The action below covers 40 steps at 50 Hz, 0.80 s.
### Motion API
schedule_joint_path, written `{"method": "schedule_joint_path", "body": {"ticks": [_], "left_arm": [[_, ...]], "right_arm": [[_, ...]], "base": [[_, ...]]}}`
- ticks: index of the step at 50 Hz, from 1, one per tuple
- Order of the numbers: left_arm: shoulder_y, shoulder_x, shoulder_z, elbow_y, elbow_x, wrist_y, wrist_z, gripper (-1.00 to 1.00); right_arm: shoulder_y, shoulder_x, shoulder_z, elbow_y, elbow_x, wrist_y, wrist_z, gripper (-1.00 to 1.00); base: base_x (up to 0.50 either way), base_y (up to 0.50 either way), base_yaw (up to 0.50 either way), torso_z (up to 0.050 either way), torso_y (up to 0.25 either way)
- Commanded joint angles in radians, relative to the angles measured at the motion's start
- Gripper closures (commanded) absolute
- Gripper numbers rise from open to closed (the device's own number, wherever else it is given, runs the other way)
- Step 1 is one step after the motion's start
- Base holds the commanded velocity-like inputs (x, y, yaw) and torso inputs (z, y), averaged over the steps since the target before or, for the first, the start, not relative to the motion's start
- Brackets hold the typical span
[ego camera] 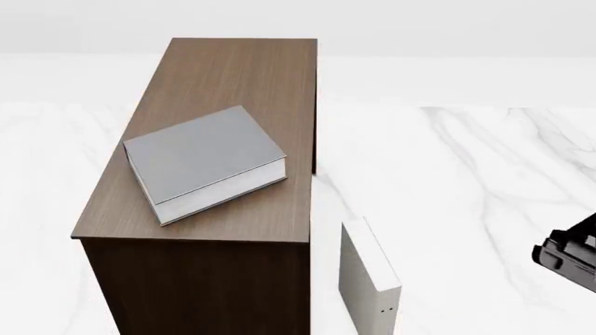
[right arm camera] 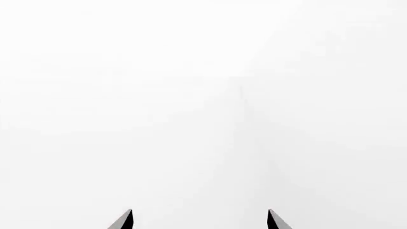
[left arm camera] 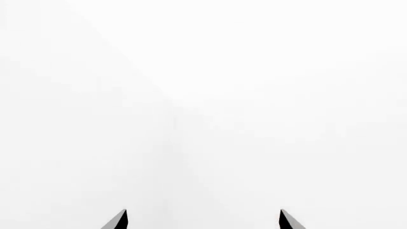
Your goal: Pick up the book in the middle and place it on the cabinet shelf.
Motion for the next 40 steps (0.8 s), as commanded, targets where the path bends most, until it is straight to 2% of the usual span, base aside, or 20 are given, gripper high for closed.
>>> {"method": "schedule_joint_path", "body": {"ticks": [1, 4, 6, 7, 11, 15, 22, 40], "left_arm": [[-0.036, -0.054, -0.238, 0.16, 0.033, -0.096, -0.049, -1.0], [-0.04, -0.067, -0.271, 0.177, 0.048, -0.107, -0.057, -1.0], [-0.04, -0.067, -0.272, 0.178, 0.047, -0.107, -0.057, -1.0], [-0.051, -0.092, -0.329, 0.215, 0.057, -0.134, -0.062, -1.0], [-0.036, -0.112, -0.422, 0.277, 0.05, -0.158, -0.071, -1.0], [-0.021, -0.133, -0.509, 0.329, 0.032, -0.177, -0.068, -1.0], [-0.006, -0.139, -0.596, 0.371, 0.015, -0.188, -0.07, -1.0], [-0.009, -0.133, -0.586, 0.364, 0.034, -0.183, -0.069, -1.0]], "right_arm": [[-0.045, 0.133, 0.3, -0.103, -0.082, -0.011, 0.159, -1.0], [-0.097, 0.174, 0.405, -0.146, -0.104, 0.015, 0.219, -1.0], [-0.099, 0.173, 0.408, -0.148, -0.104, 0.016, 0.218, -1.0], [-0.174, 0.204, 0.558, -0.196, -0.095, 0.013, 0.249, -1.0], [-0.285, 0.194, 0.796, -0.253, -0.114, 0.012, 0.24, -1.0], [-0.307, 0.173, 0.865, -0.261, -0.114, -0.001, 0.226, -1.0], [-0.324, 0.145, 0.931, -0.321, -0.167, 0.004, 0.21, -1.0], [-0.308, 0.114, 0.912, -0.33, -0.197, -0.003, 0.187, -1.0]], "base": [[0.0, 0.0, 0.0, 0.0, 0.0], [0.0, 0.0, 0.0, 0.0, 0.0], [0.0, 0.0, 0.0, 0.0, 0.0], [0.0, 0.0, 0.0, 0.0, 0.0], [0.0, 0.0, 0.0, 0.0, 0.0], [0.0, 0.0, 0.0, 0.0, 0.0], [0.0, 0.0, 0.0, 0.0, 0.0], [0.0, 0.0, 0.0, 0.0, 0.0]]}}
